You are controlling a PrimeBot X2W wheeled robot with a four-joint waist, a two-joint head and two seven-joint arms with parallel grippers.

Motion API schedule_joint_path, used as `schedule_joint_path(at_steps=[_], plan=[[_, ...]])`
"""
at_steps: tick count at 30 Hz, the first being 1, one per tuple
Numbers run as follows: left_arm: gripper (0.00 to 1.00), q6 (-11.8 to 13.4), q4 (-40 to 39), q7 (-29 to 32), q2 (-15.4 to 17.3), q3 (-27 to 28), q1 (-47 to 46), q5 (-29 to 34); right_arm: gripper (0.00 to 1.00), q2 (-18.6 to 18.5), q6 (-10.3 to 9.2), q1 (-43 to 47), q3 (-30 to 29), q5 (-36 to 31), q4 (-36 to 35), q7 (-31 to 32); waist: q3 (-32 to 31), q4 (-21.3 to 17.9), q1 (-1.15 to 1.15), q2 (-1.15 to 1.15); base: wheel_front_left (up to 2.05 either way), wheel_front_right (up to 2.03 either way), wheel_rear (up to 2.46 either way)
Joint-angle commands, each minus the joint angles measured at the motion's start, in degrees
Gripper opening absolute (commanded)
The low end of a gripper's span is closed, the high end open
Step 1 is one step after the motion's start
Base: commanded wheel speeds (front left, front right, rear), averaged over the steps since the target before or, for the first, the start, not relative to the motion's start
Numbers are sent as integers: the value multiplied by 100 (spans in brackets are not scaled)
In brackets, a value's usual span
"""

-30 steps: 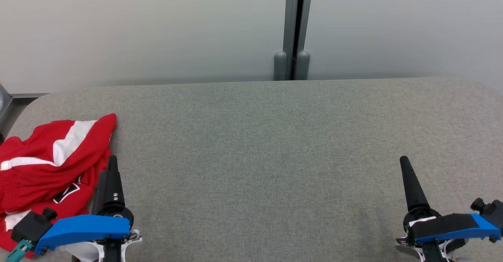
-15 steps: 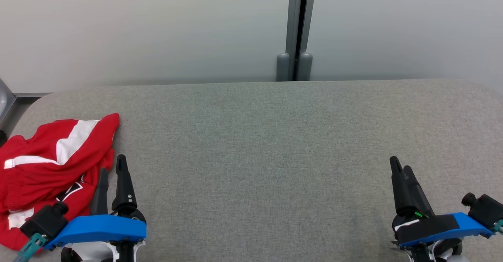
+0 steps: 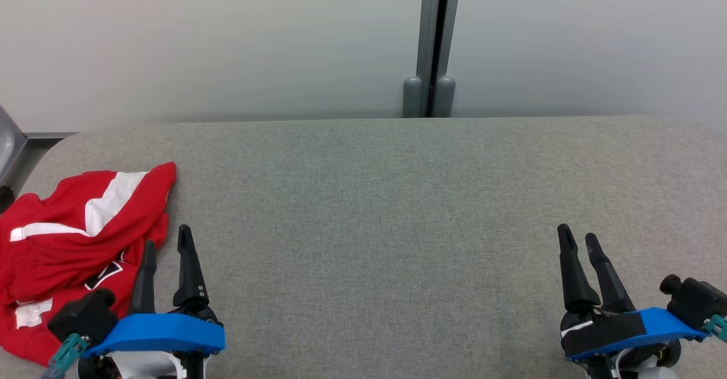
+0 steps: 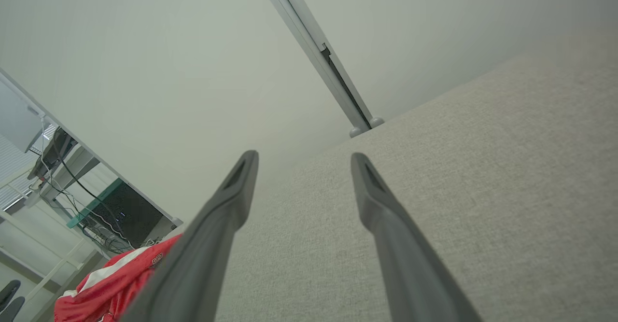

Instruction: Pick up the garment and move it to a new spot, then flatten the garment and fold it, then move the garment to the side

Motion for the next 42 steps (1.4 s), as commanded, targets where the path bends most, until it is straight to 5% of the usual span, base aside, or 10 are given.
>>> schedule_joint_path(at_steps=[1, 42], plan=[[100, 30, -55, -57, 39, 0, -72, 189, 100, -36, 15, -72, 5, -179, -67, -56, 2, 4, 0, 0, 0, 0, 0], [100, 338, 208, -597, 67, -225, 1, 2406, 100, -45, 19, -69, 76, -2516, 186, -589, -13, 85, 0, 0, 0, 0, 0]])
